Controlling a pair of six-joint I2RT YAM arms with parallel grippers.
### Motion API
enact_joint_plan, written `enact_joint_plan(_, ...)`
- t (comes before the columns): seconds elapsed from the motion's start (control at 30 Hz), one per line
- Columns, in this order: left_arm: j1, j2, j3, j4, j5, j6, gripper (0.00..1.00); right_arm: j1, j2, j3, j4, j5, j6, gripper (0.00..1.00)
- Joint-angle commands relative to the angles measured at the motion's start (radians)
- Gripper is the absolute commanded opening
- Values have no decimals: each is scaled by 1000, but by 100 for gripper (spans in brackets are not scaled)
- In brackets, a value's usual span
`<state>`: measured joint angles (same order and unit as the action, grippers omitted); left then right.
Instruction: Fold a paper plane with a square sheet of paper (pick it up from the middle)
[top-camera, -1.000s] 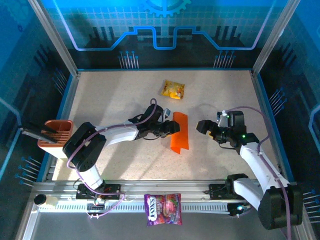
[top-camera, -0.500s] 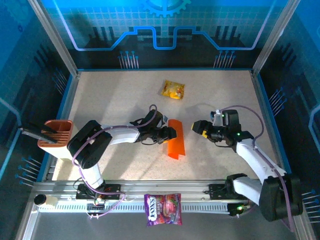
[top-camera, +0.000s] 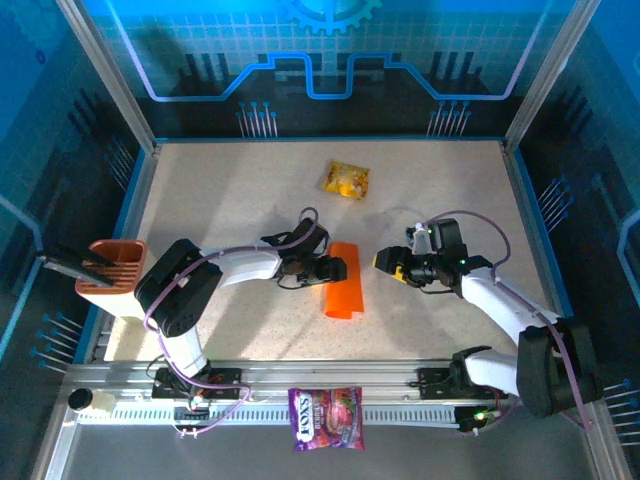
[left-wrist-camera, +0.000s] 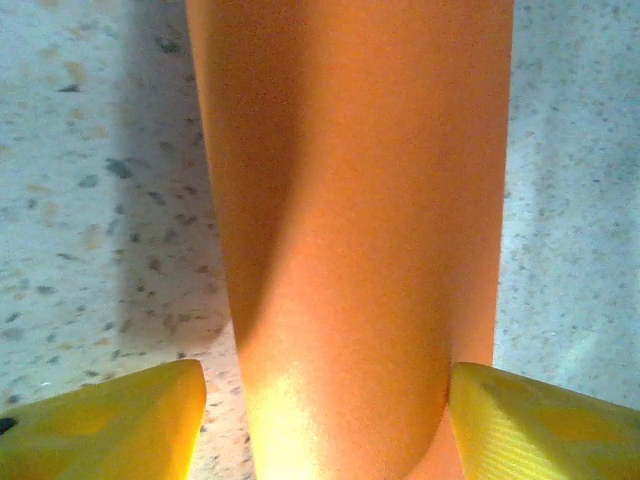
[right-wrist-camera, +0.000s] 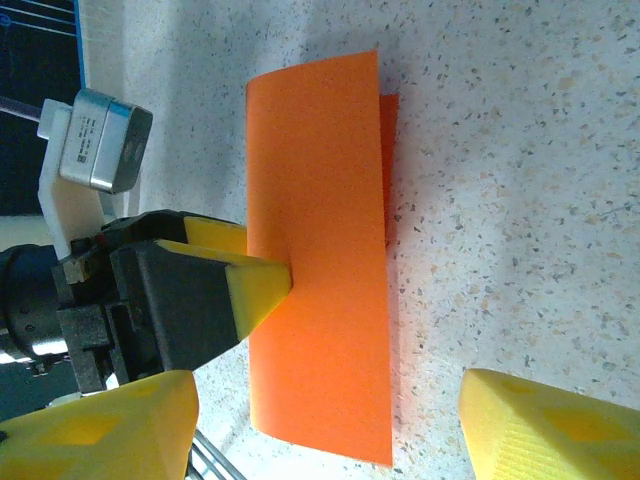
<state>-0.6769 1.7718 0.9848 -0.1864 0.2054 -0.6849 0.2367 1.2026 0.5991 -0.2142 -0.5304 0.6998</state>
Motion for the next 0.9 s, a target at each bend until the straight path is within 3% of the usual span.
enact_joint_plan(0.0,8,-39,38,-138,-79,106,67,15,6,15,16,11,11,70)
enact_joint_plan(0.3,36,3,84,-197,-34,219,65,65,32,-32,97,46,78,60)
enact_joint_plan(0.63,39,73,143,-263,-1,359,64,111,41,-69,160,83,125,57)
enact_joint_plan(0.87,39,86,153,-264,8,377,64,145,73,-58,180,95,139,54)
